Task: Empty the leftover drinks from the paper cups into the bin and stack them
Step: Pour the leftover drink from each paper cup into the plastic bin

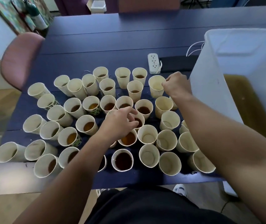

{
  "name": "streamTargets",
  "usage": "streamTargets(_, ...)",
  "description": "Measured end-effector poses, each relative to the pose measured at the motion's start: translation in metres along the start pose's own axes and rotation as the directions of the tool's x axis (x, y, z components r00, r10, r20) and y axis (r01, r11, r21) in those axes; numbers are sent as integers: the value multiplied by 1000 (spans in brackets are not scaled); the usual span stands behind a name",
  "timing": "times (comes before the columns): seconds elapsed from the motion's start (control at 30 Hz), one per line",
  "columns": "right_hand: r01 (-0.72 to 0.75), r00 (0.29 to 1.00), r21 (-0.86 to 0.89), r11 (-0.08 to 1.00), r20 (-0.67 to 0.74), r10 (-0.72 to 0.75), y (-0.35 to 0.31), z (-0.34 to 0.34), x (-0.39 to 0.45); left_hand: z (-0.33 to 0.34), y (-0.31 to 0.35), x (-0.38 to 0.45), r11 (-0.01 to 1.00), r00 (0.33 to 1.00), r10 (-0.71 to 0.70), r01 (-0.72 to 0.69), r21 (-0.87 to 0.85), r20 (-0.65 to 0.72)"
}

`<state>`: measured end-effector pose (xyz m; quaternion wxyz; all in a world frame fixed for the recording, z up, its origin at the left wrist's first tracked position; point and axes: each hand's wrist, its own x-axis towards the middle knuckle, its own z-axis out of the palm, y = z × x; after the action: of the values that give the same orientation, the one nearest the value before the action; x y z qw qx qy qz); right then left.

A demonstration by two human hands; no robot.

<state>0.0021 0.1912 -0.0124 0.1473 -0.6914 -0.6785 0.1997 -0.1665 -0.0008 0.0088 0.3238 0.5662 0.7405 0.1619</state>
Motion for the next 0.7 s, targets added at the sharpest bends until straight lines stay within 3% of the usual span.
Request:
streamTargets(0.3, -53, 993, -83, 995, 101, 62, 8, 23, 13, 1, 0, 8, 1000, 999, -12, 12, 4, -34)
streamTargets(0.43, -41, 997, -53, 998, 58, 44, 13, 18, 12, 1, 5, 27, 998, 999, 17, -15, 53, -42)
streamTargets(0.6, 43, 993, 143, 989, -112, -27, 3, -7, -6, 1, 16, 76, 937, 994, 104, -89, 337, -28)
streamTargets(0.7, 77, 982, 243, 967, -187, -31, 1, -16, -29, 8, 21, 100, 815, 993, 107, -113, 569, 44)
